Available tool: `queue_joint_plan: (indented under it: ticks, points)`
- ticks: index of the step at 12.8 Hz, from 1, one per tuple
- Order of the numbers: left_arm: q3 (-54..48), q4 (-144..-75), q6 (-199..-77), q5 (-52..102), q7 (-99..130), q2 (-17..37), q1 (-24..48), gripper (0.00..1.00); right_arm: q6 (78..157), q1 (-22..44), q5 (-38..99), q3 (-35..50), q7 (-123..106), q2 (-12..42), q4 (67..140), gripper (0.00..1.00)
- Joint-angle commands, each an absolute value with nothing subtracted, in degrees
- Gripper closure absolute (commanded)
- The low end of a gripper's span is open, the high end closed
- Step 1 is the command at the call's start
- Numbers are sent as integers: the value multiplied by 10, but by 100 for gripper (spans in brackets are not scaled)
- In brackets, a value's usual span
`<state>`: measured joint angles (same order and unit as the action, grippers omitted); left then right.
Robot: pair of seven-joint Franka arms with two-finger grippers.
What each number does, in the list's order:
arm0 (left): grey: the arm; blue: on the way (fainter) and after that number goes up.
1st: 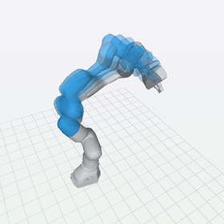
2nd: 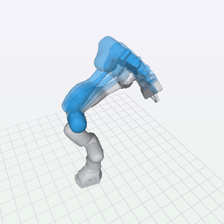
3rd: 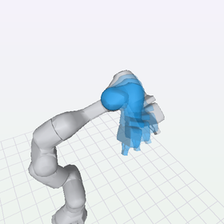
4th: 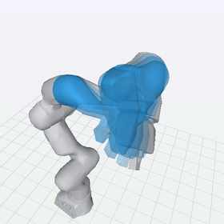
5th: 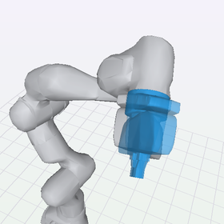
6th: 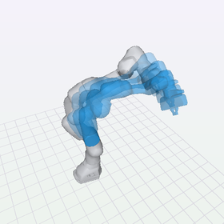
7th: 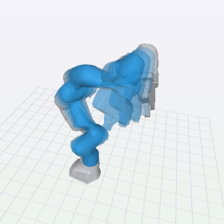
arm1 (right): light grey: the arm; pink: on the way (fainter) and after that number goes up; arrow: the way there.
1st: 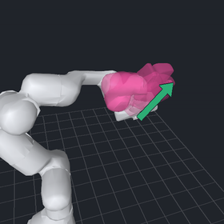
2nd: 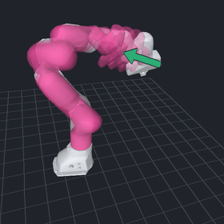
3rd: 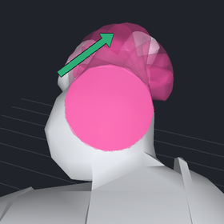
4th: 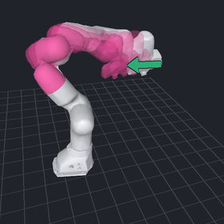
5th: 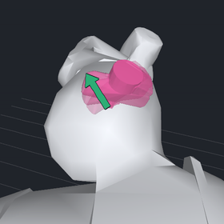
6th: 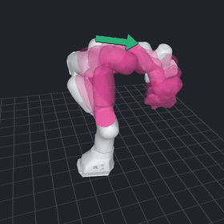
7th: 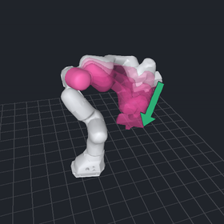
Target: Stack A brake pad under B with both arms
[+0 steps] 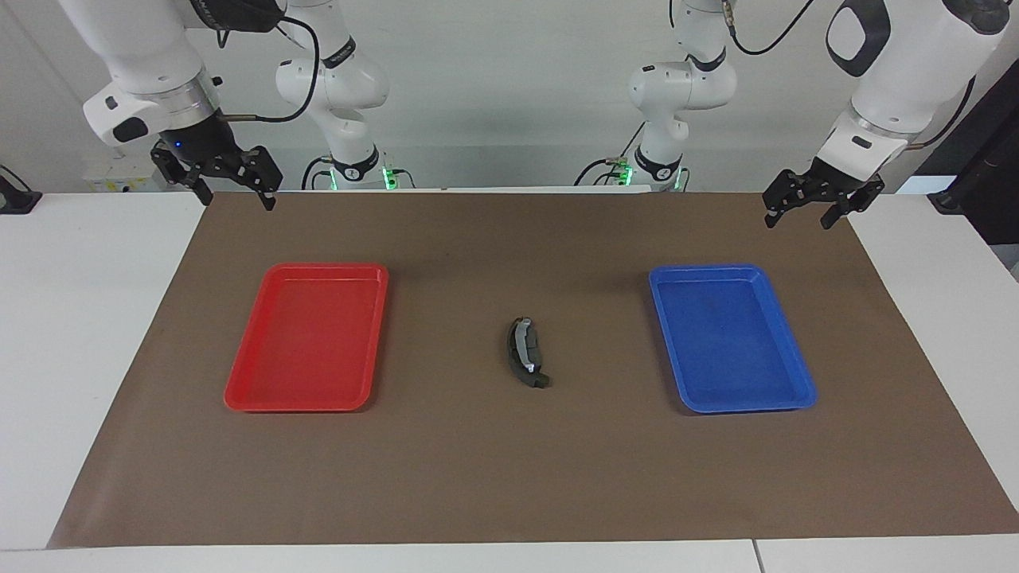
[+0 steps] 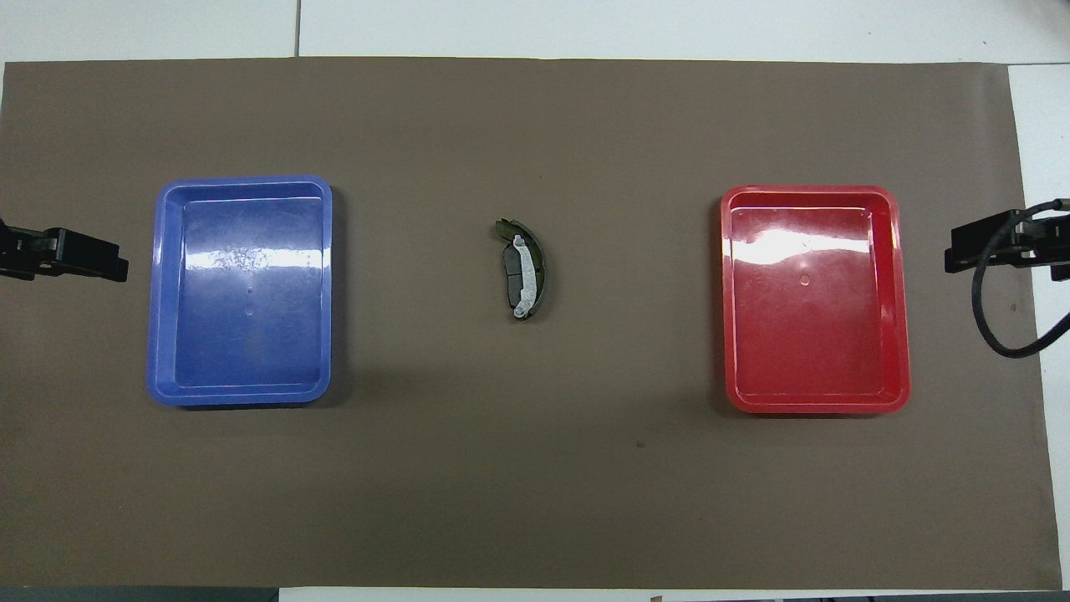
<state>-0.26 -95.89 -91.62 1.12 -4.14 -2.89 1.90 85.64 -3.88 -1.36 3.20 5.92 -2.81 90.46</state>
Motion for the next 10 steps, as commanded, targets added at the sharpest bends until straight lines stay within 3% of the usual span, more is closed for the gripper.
queue_joint_plan:
  ticks: [1, 4, 10]
  points:
    - [-4, -975, -925, 13, -36, -40, 16, 2, 863, -31, -17, 27, 56, -28, 905, 0]
    - [-4, -975, -924, 13, -36, -40, 16, 2, 862, 61, -18, -73, 55, -25, 904, 0]
    - [-4, -975, -925, 13, -36, -40, 16, 2, 860, 47, -18, -63, 54, -26, 904, 0]
